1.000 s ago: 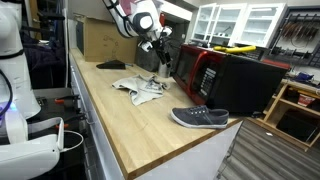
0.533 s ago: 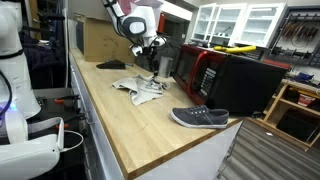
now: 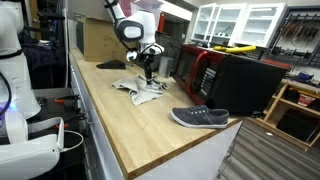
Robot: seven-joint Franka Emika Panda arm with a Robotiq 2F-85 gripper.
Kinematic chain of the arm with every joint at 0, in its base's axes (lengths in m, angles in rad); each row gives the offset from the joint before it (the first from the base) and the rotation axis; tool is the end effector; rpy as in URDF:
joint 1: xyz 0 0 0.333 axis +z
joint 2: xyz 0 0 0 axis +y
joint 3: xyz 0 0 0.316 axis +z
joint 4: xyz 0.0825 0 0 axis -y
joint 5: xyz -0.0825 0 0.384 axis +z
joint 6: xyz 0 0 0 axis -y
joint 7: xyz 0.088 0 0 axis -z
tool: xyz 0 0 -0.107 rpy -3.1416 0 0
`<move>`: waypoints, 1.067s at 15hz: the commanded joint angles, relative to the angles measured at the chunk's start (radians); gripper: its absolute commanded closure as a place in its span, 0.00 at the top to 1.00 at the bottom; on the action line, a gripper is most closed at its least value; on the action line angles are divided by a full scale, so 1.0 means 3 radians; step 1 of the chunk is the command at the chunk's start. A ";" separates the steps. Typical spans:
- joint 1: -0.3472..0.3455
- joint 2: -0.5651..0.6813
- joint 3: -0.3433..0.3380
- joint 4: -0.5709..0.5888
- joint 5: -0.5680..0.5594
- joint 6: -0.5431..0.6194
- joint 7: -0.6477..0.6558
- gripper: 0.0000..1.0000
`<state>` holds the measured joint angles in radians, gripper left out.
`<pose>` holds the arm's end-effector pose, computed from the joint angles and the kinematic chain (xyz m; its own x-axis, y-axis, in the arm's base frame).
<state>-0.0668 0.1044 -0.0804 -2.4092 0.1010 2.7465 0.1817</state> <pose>0.5113 -0.0800 0.2927 0.8889 -0.4038 0.2162 -0.3934 -0.9148 -0.0915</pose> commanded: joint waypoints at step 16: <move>-0.0217 0.0246 0.0087 -0.0105 0.0938 0.0164 -0.0491 1.00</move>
<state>-0.1096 0.1598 -0.0744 -2.4502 0.3300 2.7705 0.0882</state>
